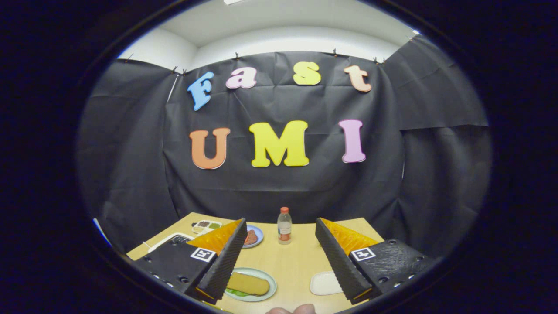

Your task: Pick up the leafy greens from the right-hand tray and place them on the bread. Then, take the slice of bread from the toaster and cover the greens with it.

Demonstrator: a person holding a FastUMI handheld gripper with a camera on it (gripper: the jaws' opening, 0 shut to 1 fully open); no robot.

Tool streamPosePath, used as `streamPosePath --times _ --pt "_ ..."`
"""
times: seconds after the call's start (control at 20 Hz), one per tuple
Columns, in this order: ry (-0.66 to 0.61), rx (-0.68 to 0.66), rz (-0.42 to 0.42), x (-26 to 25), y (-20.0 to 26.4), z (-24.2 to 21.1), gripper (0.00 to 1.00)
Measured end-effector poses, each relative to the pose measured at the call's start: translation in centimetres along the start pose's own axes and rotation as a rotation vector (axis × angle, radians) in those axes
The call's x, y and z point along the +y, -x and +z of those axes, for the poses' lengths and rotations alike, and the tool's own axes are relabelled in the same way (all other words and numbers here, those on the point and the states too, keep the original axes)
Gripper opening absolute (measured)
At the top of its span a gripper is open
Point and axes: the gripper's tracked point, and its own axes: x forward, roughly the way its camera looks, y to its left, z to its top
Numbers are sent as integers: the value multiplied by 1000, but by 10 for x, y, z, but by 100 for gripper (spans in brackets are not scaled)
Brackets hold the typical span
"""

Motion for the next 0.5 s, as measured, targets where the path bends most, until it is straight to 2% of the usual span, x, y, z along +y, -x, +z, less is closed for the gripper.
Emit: streamPosePath --times 0.35,0.5 --pt "-41 -87 -102 -65 37 39 96" --pt "-48 -88 -123 -78 39 38 96"
